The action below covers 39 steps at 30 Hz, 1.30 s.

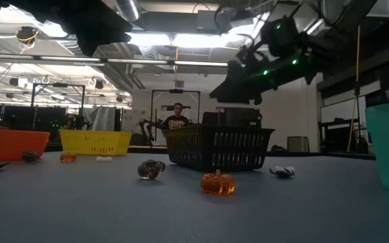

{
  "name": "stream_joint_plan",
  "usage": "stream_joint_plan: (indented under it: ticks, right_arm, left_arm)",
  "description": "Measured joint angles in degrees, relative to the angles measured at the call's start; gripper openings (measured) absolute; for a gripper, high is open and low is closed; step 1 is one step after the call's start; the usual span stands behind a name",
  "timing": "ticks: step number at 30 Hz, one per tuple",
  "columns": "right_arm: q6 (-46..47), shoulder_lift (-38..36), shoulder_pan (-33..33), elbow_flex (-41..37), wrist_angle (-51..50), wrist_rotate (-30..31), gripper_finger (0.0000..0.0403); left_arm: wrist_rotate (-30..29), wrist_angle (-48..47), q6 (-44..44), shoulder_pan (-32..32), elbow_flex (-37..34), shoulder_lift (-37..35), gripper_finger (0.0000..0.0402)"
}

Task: Sort Halloween decoration
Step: Put the violet witch hat into the top yellow bin

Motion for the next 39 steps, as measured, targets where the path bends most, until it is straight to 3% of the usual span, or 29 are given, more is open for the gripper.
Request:
stream_joint_plan:
  ticks: [13, 21, 39]
  right_arm:
    - [0.0, 14.1, 0.0, 6.2, -1.2, 0.1, 0.0227]
    - [1.5, 14.7, 0.0, 6.4, -8.1, 0.6, 0.0227]
    - [1.4, 19.5, 0.0, 6.5, -4.9, 5.5, 0.0227]
  left_arm:
    - [-0.1, -0.5, 0.0, 0.1, 0.0, 0.0, 0.0121]
    - [0.0, -0.8, 0.0, 0.6, 0.0, 0.0, 0.0121]
    - [0.0, -0.8, 0.0, 0.7, 0.0, 0.0, 0.0121]
